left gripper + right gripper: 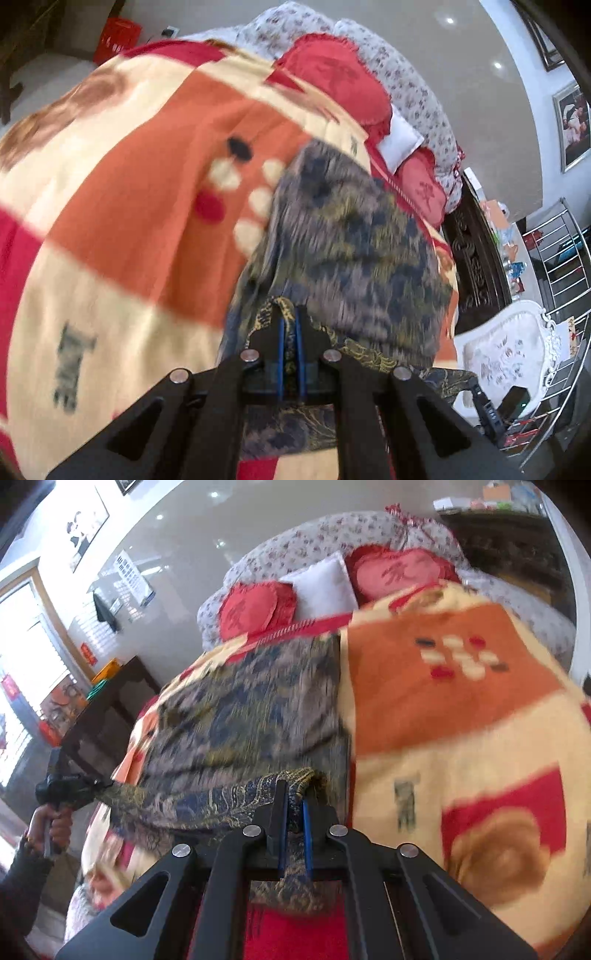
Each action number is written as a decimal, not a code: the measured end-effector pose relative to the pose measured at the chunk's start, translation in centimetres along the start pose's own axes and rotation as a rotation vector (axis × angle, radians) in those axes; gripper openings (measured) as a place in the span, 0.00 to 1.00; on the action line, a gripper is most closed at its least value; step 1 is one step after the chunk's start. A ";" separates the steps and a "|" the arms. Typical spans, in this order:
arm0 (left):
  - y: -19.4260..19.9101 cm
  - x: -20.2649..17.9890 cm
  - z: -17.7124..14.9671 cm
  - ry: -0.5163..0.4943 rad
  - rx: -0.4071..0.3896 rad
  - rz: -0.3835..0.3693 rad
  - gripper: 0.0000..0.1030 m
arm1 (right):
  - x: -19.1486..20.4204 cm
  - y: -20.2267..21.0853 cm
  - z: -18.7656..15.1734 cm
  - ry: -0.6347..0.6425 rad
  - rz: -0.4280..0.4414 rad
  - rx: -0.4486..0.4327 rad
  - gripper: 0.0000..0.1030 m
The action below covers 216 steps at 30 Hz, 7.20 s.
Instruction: Fold small clothes
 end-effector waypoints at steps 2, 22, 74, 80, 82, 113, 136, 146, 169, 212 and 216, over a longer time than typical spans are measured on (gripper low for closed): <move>-0.8 -0.4 1.7 -0.005 -0.014 0.006 0.05 | 0.2 -1.1 2.3 0.011 -0.024 -0.011 0.15; -7.5 -3.5 18.2 -0.115 -0.095 0.117 0.05 | -2.6 -10.7 18.2 -0.026 -0.167 -0.031 0.15; -9.4 -1.4 10.6 -0.195 -0.188 0.279 0.52 | -2.9 -17.3 15.3 -0.013 -0.246 0.100 0.24; -4.4 -1.6 2.3 -0.312 -0.152 0.103 0.66 | 0.2 -8.4 12.4 0.058 -0.123 -0.006 0.29; -4.8 0.2 -1.5 -0.327 -0.104 0.097 0.66 | 1.3 -6.1 9.1 0.065 -0.053 -0.004 0.32; 4.7 2.0 -6.8 -0.286 -0.376 0.364 0.87 | 4.8 -6.5 -4.9 0.085 0.013 0.070 0.32; -4.8 2.4 1.7 0.296 -0.195 -0.788 0.75 | 2.8 -9.8 -7.6 0.029 0.017 0.134 0.32; -6.7 2.4 1.6 0.115 -0.133 -0.443 0.76 | 1.2 -8.5 -6.8 -0.121 0.080 0.109 0.32; -7.8 4.3 -3.2 0.252 0.007 -0.356 0.13 | -4.1 -9.7 -0.6 -0.563 0.415 -0.038 0.15; -0.4 -11.8 -14.3 -0.610 -0.462 0.320 0.12 | 29.8 -21.4 3.9 0.206 0.313 0.729 0.60; -1.0 -13.1 -14.2 -0.637 -0.452 0.289 0.12 | 31.4 -22.8 3.9 0.331 0.219 0.755 0.61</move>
Point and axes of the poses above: each gripper's, at about its wrist camera, not at the fingertips, and y roughly against the way its jaws point, x to its left, z to its top, the point moved 9 cm from there along -y, roughly the way its jaws point, and after that the axes turned 10 degrees about x, right-handed, at the moved point
